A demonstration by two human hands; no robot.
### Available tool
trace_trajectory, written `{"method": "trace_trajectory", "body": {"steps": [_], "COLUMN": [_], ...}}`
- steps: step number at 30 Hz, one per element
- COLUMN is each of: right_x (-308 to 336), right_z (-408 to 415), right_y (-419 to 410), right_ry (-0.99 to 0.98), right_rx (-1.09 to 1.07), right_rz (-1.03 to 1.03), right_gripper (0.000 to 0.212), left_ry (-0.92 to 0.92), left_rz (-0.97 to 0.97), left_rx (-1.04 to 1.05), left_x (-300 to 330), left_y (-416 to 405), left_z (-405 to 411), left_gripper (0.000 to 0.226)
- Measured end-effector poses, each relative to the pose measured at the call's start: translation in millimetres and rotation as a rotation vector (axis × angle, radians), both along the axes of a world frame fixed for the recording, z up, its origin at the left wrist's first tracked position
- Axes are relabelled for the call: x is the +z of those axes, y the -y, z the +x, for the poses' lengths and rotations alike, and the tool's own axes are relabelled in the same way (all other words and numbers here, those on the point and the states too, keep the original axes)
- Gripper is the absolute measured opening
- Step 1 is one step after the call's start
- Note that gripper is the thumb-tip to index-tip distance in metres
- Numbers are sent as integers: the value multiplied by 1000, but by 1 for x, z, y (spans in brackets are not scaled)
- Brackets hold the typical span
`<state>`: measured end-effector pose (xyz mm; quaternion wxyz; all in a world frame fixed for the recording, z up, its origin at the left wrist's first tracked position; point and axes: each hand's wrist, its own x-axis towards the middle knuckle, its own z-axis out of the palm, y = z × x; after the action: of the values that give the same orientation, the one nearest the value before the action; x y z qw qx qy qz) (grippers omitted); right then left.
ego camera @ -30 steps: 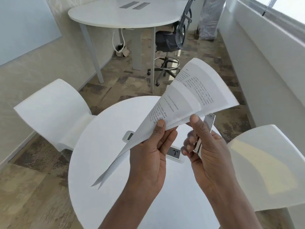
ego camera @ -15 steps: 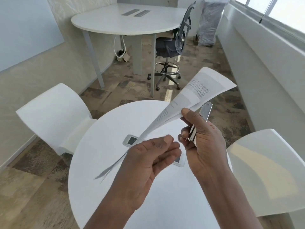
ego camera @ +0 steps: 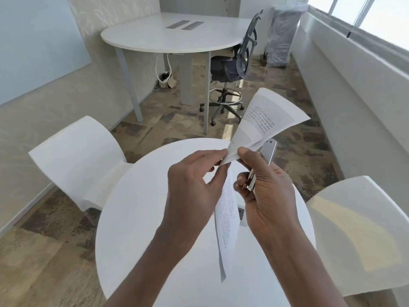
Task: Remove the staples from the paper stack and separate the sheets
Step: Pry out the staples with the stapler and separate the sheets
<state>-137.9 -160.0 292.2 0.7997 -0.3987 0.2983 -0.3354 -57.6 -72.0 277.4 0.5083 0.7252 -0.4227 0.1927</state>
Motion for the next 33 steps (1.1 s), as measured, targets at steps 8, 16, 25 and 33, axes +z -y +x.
{"method": "trace_trajectory", "body": {"steps": [8, 16, 25, 33], "right_x": [-2, -22, -14, 6], "right_z": [3, -4, -23, -35], "right_y": [4, 4, 1, -1], "right_ry": [-61, -233, -167, -92], "right_rx": [37, 15, -154, -285], "right_rz": [-235, -610, -1013, -1211], "right_gripper": [9, 11, 29, 29], "left_ry": [-325, -892, -916, -667], "left_rz": [-96, -107, -165, -171], "left_rx": [-11, -58, -280, -323], "left_x": [-2, 2, 32, 42], "left_y": [-2, -7, -20, -21], "left_z": [6, 13, 4, -8], "left_gripper": [19, 16, 13, 16]}}
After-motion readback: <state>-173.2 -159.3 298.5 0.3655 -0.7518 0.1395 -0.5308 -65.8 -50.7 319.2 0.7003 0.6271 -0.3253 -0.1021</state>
